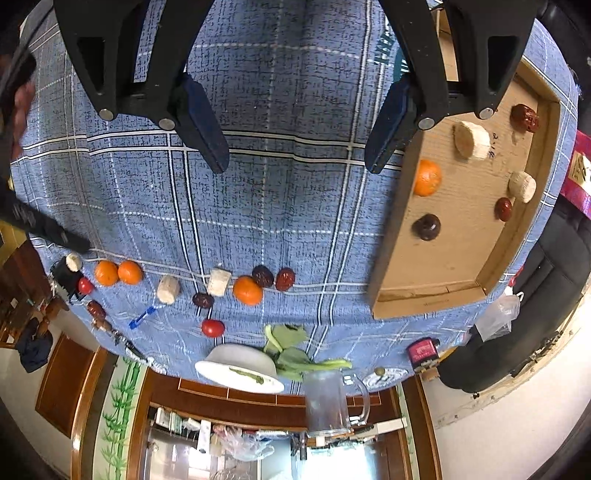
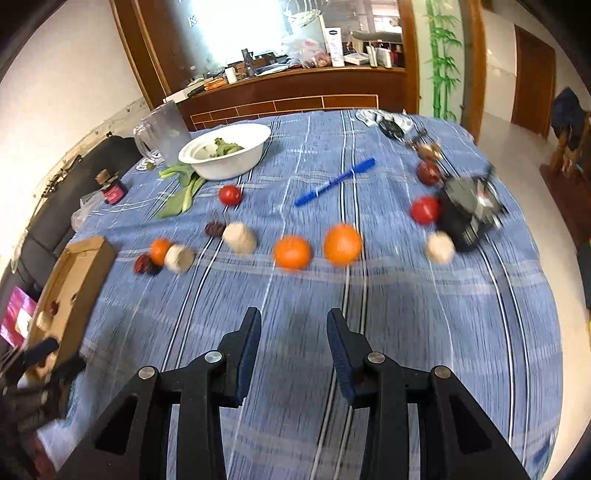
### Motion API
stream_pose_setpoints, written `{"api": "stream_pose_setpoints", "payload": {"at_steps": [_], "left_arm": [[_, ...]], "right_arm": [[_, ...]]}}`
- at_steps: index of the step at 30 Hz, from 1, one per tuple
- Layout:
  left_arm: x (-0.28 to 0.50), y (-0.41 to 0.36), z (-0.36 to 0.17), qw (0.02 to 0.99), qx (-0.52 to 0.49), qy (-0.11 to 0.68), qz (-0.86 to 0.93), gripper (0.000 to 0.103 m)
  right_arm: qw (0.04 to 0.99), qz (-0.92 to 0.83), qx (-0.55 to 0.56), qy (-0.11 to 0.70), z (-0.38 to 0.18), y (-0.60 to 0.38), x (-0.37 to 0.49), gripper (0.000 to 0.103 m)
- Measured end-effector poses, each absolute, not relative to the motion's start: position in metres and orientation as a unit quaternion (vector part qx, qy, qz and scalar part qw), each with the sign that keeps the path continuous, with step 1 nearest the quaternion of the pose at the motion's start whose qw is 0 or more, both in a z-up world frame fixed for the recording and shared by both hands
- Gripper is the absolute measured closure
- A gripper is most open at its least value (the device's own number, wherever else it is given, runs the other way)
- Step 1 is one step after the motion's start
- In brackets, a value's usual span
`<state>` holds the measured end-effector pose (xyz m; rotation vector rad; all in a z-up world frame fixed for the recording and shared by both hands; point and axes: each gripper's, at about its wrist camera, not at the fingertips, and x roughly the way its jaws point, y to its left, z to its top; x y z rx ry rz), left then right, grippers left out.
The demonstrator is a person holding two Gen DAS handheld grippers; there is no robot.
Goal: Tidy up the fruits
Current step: 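Withdraw both grippers from the tray toward the fruit row, then grasp a cream chunk with the left gripper while the right grasps a mandarin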
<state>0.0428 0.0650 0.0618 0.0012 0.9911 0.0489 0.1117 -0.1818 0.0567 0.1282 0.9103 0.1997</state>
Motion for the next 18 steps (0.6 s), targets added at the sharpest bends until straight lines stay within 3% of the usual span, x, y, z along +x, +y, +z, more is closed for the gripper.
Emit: {"api": "stream_pose_setpoints", "payload": {"at_steps": [14,15,16,18], "left_arm": [[0.082,0.057,0.049,0.868,-0.015,0.495,0.039,0.028],[0.087,0.055,0.048,0.867,-0.015,0.496,0.039,0.028],[0.094,0.05,0.047,0.867,-0.015,0.497,0.037,0.028],[0.107,0.043,0.044,0.866,-0.018,0.498,0.034,0.028]], "right_arm": [[0.887,0.116,0.025,0.446,0.021,-0.164,0.186,0.056],[0.885,0.121,0.007,0.449,0.02,-0.159,0.187,0.057],[0.885,0.122,-0.012,0.449,0.02,-0.154,0.187,0.066],[0.887,0.119,-0.037,0.445,0.02,-0.149,0.186,0.069]]}}
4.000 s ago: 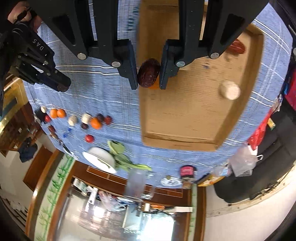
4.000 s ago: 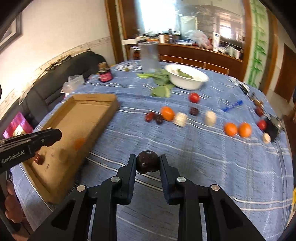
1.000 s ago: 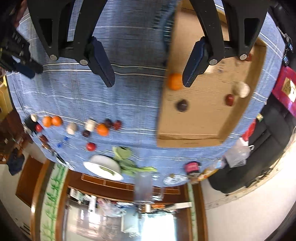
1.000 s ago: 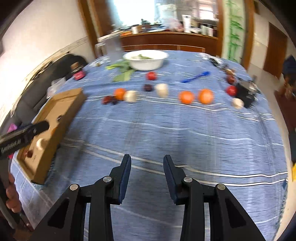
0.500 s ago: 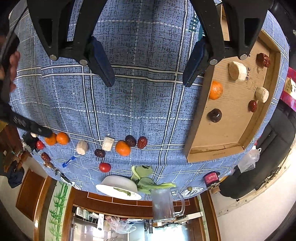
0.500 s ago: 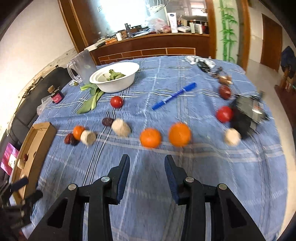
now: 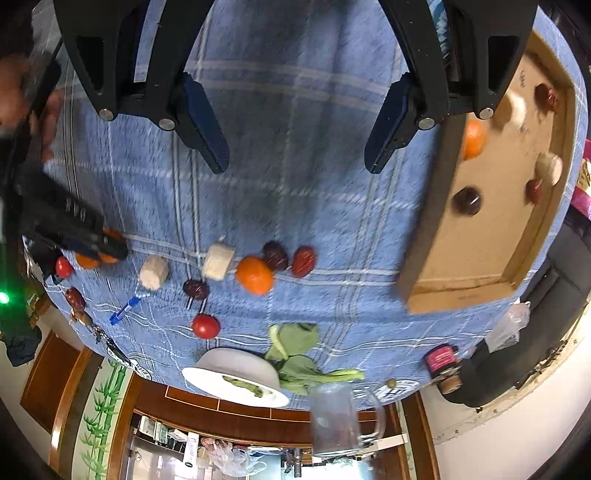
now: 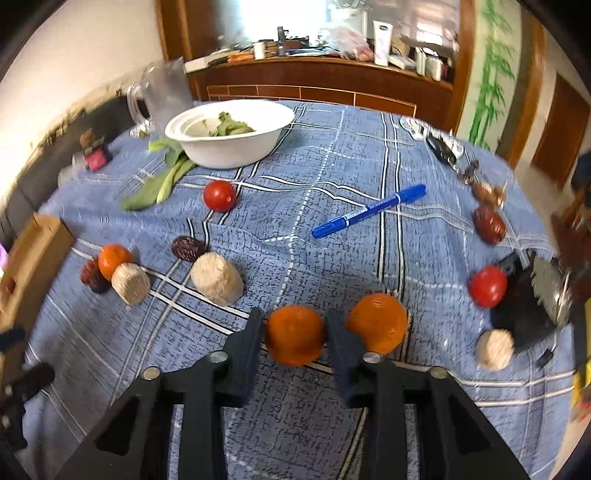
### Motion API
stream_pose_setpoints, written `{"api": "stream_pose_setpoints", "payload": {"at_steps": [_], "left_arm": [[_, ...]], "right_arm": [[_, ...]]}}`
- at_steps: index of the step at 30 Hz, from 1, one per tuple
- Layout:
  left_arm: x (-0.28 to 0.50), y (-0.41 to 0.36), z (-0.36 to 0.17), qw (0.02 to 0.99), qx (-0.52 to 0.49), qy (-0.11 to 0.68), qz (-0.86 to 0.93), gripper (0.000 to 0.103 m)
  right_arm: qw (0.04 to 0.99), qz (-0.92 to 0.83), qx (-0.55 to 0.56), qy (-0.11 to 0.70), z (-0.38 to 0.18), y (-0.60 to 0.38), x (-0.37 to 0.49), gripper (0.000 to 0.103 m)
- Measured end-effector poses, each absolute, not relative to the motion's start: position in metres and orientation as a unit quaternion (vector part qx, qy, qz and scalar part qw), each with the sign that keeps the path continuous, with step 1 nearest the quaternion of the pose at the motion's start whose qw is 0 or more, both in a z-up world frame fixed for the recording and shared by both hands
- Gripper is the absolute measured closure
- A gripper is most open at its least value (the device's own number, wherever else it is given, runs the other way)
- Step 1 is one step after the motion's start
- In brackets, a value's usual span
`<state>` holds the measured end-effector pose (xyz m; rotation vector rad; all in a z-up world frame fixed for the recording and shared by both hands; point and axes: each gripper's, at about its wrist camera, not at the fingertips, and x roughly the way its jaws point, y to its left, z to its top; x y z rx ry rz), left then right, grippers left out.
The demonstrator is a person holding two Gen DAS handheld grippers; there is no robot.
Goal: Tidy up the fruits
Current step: 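Grasp a cream chunk with the left gripper while the right grasps a mandarin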
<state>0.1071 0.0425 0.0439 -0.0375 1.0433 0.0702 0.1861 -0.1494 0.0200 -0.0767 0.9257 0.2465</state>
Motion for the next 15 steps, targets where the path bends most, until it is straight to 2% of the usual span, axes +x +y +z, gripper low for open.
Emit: {"api": "stream_pose_setpoints", "payload": {"at_steps": [6,11,13,15], "left_arm": [[0.147,0.024,0.036,0.866,-0.061,0.497,0.014,0.028],[0.174,0.009,0.02,0.863,-0.051,0.503,0.011,0.029],[0.179,0.007,0.015,0.864,-0.049,0.5,0.016,0.031],[0.184,0.006,0.014,0.868,-0.048,0.493,0.015,0.039]], "right_arm": [[0.891,0.127,0.005,0.435,0.029,-0.172,0.169,0.069],[0.89,0.131,0.017,0.437,0.031,-0.188,0.154,0.068],[0.889,0.132,0.024,0.439,0.032,-0.193,0.151,0.068],[0.887,0.136,0.027,0.44,0.032,-0.196,0.149,0.068]]}}
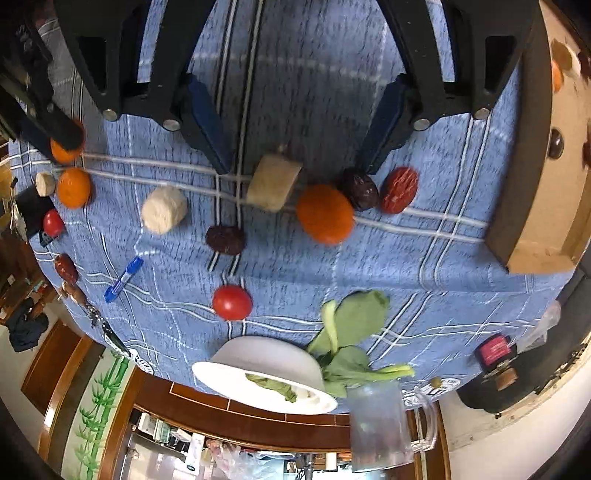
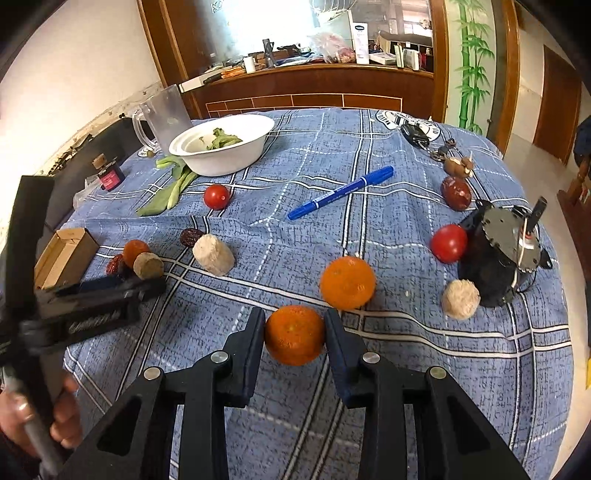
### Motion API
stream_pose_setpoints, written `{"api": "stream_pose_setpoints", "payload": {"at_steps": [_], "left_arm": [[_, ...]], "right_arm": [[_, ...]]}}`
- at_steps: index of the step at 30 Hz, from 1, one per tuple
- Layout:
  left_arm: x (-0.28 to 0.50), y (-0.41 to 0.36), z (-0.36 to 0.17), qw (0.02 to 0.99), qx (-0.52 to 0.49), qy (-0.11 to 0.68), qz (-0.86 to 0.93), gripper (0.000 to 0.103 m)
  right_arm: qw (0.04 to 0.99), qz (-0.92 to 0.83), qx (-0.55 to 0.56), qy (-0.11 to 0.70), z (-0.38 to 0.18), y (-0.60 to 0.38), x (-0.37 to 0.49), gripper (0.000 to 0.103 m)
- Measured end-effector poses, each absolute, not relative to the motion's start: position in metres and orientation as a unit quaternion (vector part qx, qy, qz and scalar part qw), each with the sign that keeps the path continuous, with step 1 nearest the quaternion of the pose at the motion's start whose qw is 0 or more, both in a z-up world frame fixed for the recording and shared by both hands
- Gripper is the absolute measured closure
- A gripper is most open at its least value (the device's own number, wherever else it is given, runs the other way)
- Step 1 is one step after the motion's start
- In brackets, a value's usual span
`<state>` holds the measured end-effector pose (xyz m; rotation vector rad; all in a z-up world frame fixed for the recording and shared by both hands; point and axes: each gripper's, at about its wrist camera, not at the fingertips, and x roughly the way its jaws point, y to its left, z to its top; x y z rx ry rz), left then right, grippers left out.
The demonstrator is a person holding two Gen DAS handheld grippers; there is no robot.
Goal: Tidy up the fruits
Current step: 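Grasp a cream chunk with the left gripper while the right grasps a mandarin, then carry the chunk and mandarin over the tray and open both grippers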
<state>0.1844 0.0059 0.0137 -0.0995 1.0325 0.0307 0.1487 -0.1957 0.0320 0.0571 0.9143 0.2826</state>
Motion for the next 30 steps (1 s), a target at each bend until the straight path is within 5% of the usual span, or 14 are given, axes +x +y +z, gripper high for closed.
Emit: {"api": "stream_pose_setpoints", "payload": {"at_steps": [1,2,5,30], "left_arm": [[0.187,0.006,0.015,0.871,-0.048,0.489,0.013,0.045],[0.191,0.006,0.014,0.871,-0.05,0.489,0.008,0.063],[0.195,0.008,0.014,0.872,-0.044,0.488,0.001,0.081],[0.031,0.046,0.039,0.869,-0.028,0.479,-0.119,0.081]], "right_arm": [[0.887,0.138,0.028,0.439,0.032,-0.197,0.147,0.068],[0.888,0.138,0.028,0.438,0.032,-0.196,0.146,0.068],[0.887,0.139,0.031,0.44,0.032,-0.197,0.142,0.068],[0.898,0.106,0.033,0.426,0.044,-0.17,0.026,0.068]]}}
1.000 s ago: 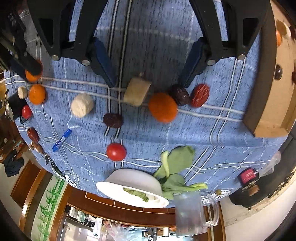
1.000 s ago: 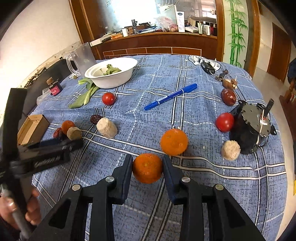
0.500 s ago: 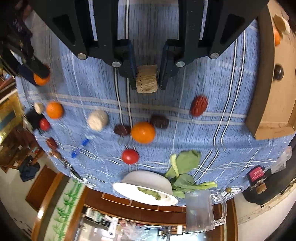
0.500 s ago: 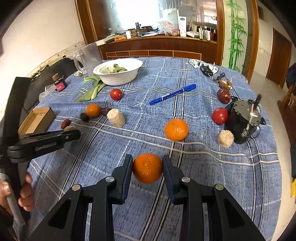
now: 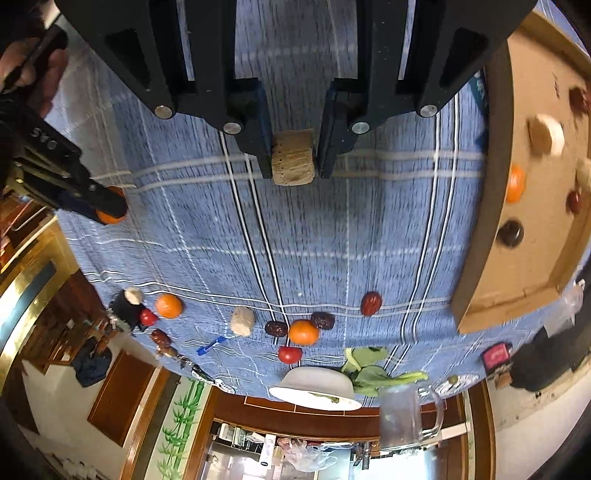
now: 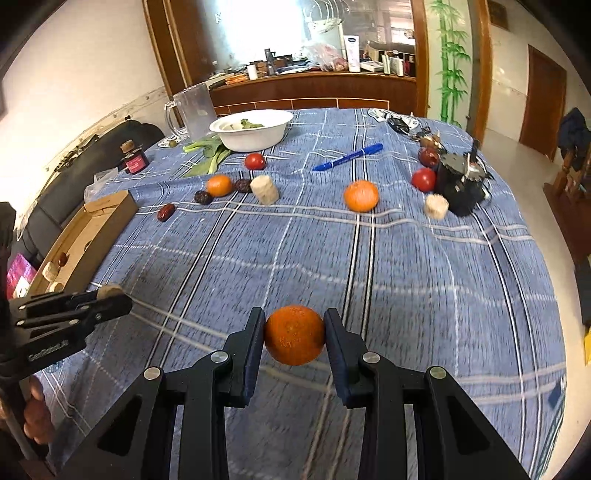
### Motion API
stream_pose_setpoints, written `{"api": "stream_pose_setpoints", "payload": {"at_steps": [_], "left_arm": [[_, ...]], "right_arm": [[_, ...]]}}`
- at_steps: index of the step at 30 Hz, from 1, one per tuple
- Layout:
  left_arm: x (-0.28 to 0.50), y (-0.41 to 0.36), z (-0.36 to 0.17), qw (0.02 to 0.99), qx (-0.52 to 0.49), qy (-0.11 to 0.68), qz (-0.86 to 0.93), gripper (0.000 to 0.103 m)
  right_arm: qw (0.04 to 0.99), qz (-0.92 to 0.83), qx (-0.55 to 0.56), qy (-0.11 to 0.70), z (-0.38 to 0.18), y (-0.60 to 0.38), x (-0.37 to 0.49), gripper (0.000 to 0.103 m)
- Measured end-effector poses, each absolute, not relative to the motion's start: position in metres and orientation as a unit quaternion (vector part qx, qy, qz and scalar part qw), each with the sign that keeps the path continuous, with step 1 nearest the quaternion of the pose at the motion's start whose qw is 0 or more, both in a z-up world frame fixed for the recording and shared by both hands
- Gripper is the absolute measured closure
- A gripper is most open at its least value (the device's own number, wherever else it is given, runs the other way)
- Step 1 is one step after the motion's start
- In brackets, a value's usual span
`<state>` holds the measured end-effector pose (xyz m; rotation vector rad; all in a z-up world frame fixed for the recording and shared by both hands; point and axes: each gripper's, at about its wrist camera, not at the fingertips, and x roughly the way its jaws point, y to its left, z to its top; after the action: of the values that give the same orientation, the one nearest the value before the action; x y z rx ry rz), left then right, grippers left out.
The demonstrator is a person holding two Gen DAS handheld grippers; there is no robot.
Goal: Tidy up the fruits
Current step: 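Carry the chunk and mandarin over the tray and open both grippers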
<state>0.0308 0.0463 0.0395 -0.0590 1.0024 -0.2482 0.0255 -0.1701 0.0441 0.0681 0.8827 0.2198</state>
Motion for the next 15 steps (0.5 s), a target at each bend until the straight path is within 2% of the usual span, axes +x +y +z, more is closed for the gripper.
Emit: {"api": "stream_pose_setpoints", "payload": {"at_steps": [15], "left_arm": [[-0.002,0.122,0.074,0.89,-0.051,0.444,-0.09,0.081]], "right_arm": [[0.898,0.112,0.009,0.425,0.059,-0.095,-0.001,0.068]]}}
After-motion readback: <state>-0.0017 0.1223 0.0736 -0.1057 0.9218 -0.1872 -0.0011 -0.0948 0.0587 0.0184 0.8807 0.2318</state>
